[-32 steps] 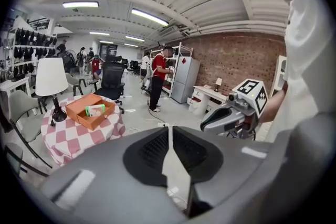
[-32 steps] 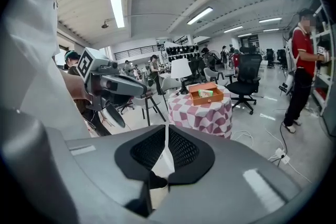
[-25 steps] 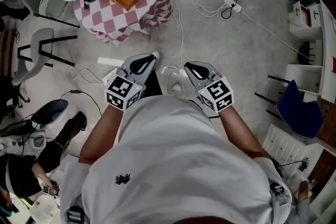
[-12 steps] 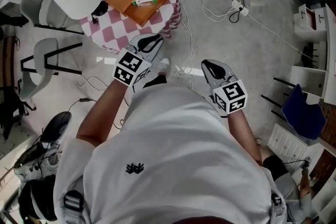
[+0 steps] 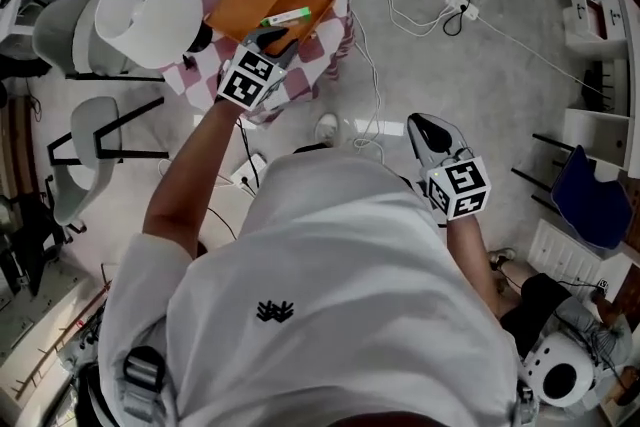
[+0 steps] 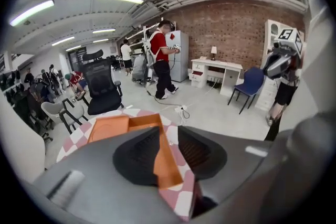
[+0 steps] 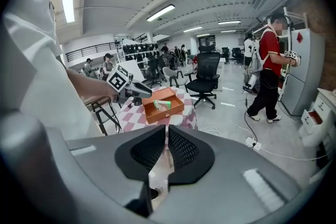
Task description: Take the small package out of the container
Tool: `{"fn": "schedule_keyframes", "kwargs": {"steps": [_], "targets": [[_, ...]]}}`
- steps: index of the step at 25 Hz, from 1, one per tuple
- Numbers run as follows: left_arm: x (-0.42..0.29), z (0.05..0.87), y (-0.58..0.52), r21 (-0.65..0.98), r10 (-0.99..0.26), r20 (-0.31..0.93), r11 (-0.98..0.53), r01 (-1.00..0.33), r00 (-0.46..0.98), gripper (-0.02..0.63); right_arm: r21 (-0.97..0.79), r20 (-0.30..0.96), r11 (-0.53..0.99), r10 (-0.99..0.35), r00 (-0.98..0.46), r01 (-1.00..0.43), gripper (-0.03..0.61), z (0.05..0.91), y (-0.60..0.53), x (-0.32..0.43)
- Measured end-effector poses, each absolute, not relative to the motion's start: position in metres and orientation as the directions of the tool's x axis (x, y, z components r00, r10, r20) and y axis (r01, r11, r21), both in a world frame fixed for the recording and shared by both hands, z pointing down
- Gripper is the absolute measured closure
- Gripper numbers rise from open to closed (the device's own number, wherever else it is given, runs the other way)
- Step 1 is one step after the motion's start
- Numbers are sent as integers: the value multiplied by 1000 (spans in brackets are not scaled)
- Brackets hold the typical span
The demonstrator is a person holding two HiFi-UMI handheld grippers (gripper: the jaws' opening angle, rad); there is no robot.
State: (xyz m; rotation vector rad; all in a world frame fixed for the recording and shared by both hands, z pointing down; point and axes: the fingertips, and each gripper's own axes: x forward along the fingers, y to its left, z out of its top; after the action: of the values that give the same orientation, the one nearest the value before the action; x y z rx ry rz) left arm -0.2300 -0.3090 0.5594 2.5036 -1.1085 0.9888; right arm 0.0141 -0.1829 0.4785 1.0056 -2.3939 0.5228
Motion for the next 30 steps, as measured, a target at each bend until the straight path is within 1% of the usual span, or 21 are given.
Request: {"fn": "schedule_keyframes", "kwargs": {"steps": [9,20,27,30], "targets": [[-252,617,-367,-91,-471,779,-739,-668,415,451,-153,609,550,-601,-517,-821,560,486,-195,32],[-254,669,-386,-77,-341,865,-814,-575,368,439,-176,636,475,-613,-468,-862,560,492,-204,50],[-257,681,-390,-103,-337,887,-811,-576,317,442,-181,638,459,-619,-459,-870,560,493,-206,56],[-255,681,-390,-105,-330,893,-815,-571,307,457,-185,637,454,-620,-458,-871,560,492,-205,60]]}}
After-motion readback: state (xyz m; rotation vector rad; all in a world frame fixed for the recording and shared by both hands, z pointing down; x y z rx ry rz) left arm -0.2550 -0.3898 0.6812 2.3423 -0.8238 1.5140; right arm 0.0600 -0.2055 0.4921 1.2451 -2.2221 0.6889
